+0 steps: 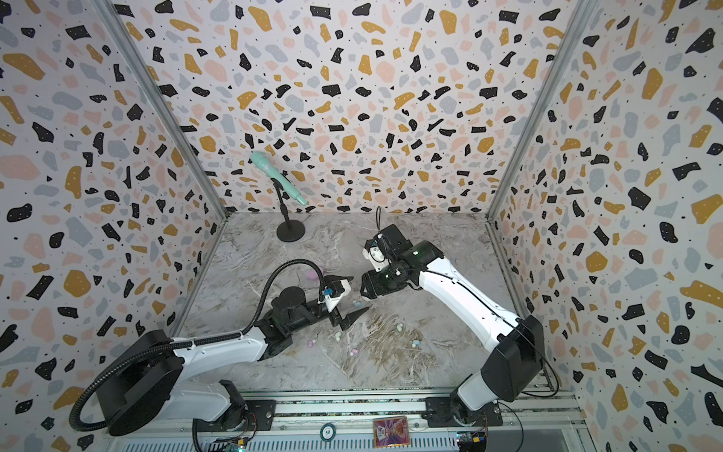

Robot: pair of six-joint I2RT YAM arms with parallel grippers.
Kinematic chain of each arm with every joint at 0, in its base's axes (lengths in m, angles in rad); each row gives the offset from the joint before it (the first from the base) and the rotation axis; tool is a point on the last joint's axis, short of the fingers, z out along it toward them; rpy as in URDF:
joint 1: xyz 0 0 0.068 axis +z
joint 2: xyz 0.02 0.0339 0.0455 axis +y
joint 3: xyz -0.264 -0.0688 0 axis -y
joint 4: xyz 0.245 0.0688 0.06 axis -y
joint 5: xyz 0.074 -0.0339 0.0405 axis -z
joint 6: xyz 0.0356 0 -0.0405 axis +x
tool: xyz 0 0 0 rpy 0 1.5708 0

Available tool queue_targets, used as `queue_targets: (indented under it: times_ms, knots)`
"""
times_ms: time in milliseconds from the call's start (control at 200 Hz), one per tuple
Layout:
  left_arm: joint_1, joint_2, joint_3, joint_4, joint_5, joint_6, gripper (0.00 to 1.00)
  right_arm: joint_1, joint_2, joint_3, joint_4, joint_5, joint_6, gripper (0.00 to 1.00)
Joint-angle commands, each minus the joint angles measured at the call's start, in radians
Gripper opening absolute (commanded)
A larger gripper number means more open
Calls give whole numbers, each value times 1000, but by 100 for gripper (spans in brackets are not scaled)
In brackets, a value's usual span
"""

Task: Insert wireless bluetooth earbuds into charging case
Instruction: Pass the charging case.

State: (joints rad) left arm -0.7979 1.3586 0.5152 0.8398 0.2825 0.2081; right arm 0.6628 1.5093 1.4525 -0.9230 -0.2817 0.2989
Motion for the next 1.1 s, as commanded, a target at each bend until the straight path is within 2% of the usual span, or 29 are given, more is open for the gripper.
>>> queue_targets:
  times_ms: [0,315,1096]
  knots:
    - [-12,15,-12,122,-48,11,97,7,-49,39,2,-12,60,54]
    - [-35,53,8,125,-66,17,86,24,-62,39,27,13,132,54]
    - [-54,87,20,208,-77,-42,74,100,-54,43,53,115,232,53]
